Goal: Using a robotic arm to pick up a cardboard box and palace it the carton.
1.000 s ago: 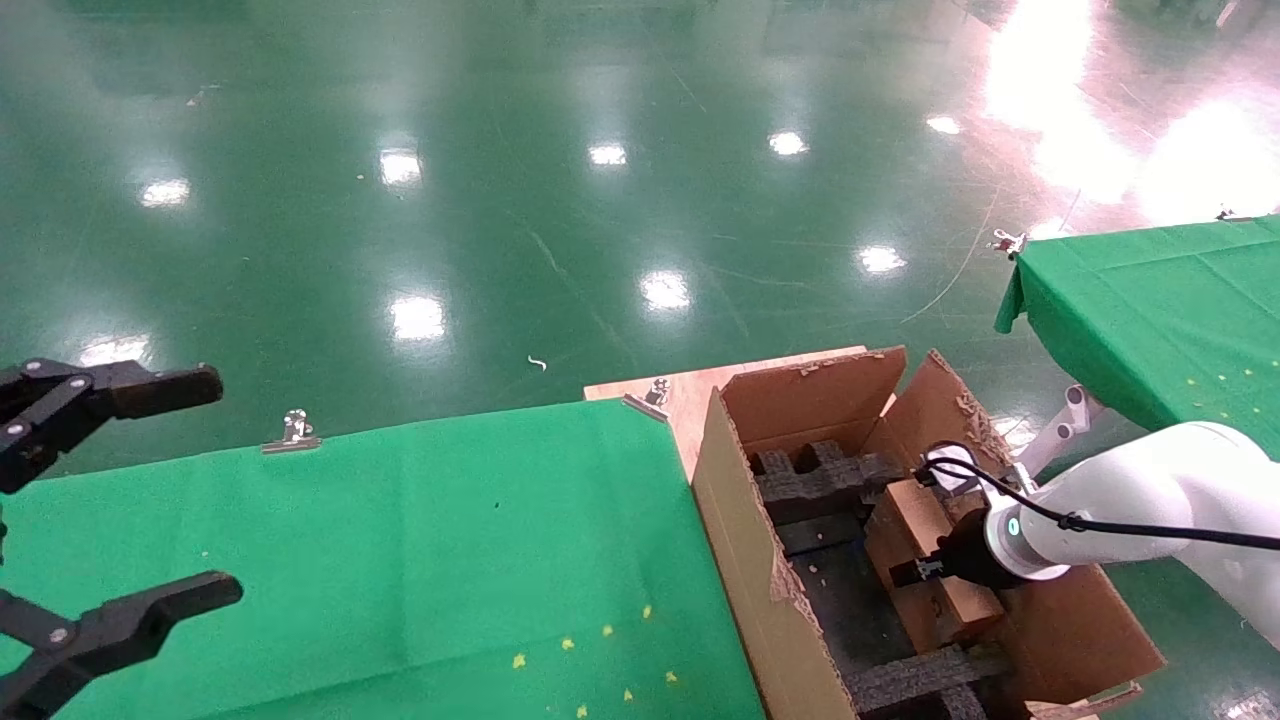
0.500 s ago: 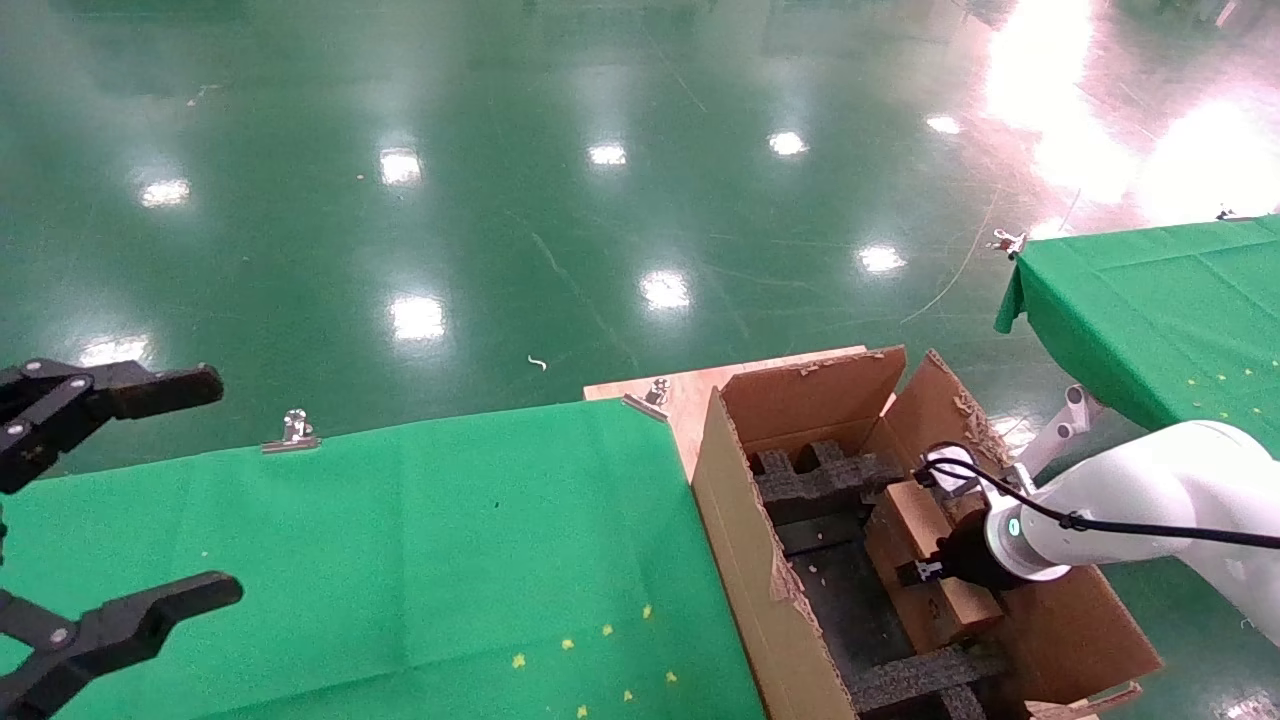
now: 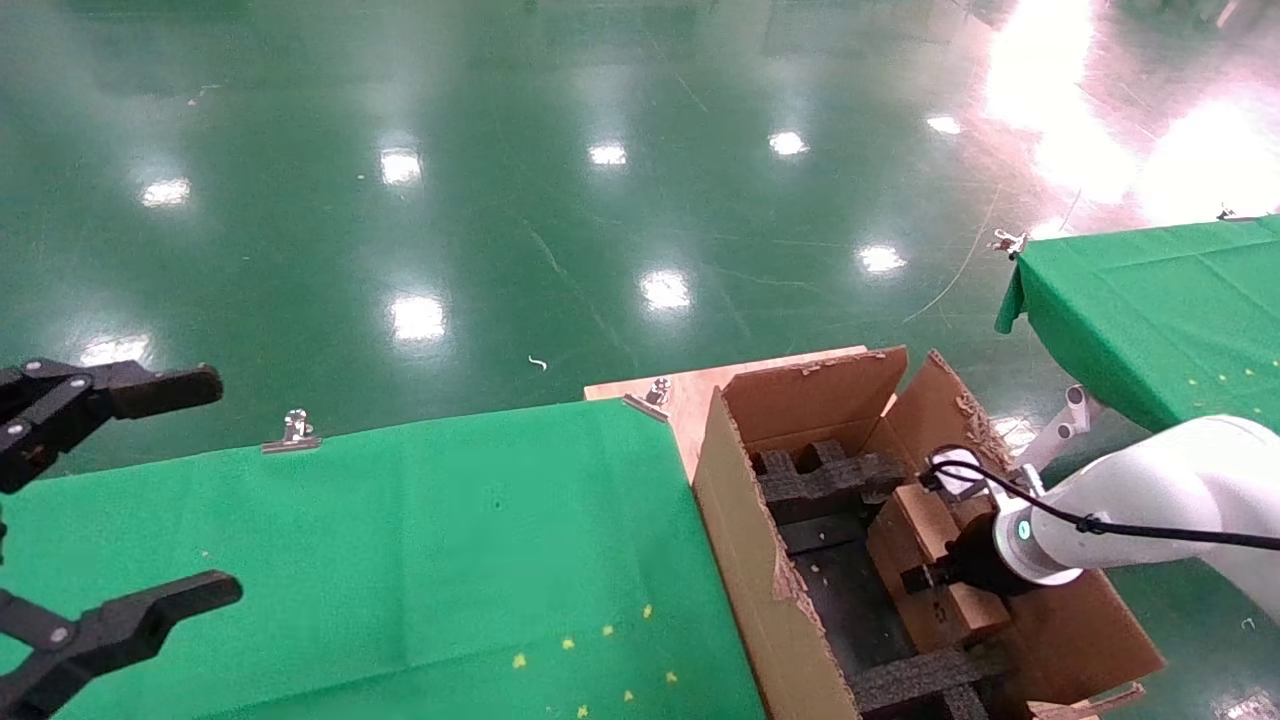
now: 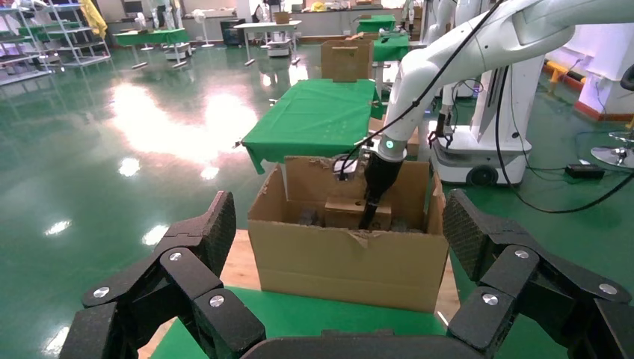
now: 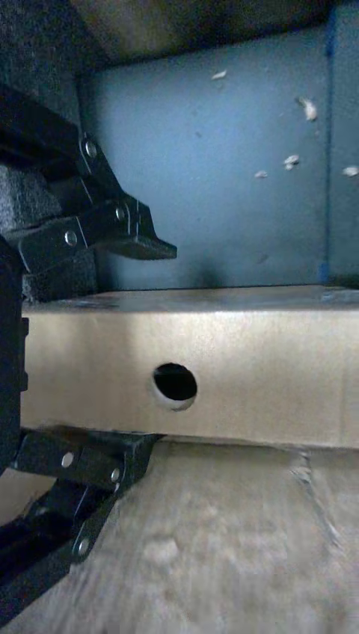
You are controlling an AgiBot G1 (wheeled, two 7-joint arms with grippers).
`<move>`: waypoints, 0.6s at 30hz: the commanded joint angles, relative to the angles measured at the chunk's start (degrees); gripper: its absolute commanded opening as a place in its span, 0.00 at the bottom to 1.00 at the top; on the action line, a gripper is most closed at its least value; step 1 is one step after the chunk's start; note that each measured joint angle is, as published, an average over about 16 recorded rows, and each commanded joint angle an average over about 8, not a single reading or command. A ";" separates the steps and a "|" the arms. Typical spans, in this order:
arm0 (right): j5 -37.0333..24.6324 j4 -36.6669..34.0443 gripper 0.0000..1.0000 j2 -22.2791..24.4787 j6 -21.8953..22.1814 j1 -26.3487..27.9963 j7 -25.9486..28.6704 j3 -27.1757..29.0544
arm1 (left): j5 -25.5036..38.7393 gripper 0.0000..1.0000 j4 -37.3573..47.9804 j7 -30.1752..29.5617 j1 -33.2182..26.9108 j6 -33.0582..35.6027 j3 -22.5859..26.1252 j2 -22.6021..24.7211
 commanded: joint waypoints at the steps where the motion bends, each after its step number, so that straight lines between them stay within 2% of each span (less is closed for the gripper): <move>1: -0.33 0.96 1.00 0.45 -0.33 0.29 0.51 -0.01 | 0.00 1.00 0.00 0.00 0.00 0.00 0.00 0.00; 9: -2.96 5.82 1.00 2.34 -0.91 3.28 2.97 0.74 | 0.00 1.00 0.00 0.00 0.00 0.00 0.00 0.00; 18: -2.50 15.05 1.00 4.56 -0.44 10.90 2.10 4.48 | 0.00 1.00 0.00 0.00 0.00 0.00 0.00 0.00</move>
